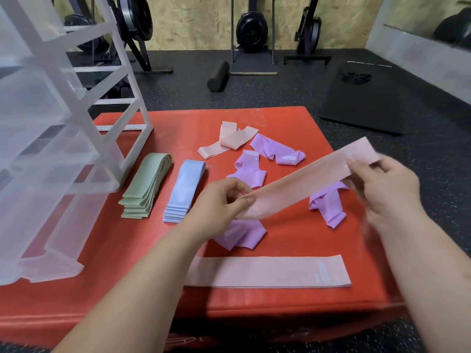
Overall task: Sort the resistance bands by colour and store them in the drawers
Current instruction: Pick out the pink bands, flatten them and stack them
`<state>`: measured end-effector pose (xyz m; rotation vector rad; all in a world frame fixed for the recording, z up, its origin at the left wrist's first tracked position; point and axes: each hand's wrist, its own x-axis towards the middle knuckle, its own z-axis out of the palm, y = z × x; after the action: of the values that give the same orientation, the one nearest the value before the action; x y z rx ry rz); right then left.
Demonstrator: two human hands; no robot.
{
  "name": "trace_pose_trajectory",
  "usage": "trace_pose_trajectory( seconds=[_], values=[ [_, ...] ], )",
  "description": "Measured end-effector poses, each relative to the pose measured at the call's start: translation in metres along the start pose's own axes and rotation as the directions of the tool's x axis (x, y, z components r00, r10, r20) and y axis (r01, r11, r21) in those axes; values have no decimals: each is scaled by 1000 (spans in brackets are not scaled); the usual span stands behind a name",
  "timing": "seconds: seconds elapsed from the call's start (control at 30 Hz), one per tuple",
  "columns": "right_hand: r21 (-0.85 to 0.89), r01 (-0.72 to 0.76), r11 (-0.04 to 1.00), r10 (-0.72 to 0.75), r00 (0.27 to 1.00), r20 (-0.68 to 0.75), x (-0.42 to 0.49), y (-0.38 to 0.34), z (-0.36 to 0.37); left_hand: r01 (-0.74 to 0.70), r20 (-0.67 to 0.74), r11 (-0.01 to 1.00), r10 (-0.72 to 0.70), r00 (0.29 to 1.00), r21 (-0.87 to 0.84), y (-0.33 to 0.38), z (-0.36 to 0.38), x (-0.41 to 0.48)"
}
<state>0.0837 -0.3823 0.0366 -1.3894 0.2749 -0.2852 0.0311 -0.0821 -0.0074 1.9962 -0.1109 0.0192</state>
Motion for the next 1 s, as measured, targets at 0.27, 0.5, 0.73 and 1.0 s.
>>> trace_pose_trajectory(
  seconds=[0.27,0.5,0.73,1.0],
  values=[
    [-207,-130,970,138,990,24,10,25,-20,449,316,793,-338,886,-411,-1,-7,-6],
    [-301,-113,947,136,989,57,7,28,-27,252,112,959,-238,965,-131,-5,-2,-6],
    [-374,-119,920,156,985,71,4,26,-37,221,-160,972,-232,959,-82,-9,-10,-3],
    [-456,-59,888,172,962,210,-22,13,-54,179,-297,984,-166,940,15,9,-28,-33]
  ],
)
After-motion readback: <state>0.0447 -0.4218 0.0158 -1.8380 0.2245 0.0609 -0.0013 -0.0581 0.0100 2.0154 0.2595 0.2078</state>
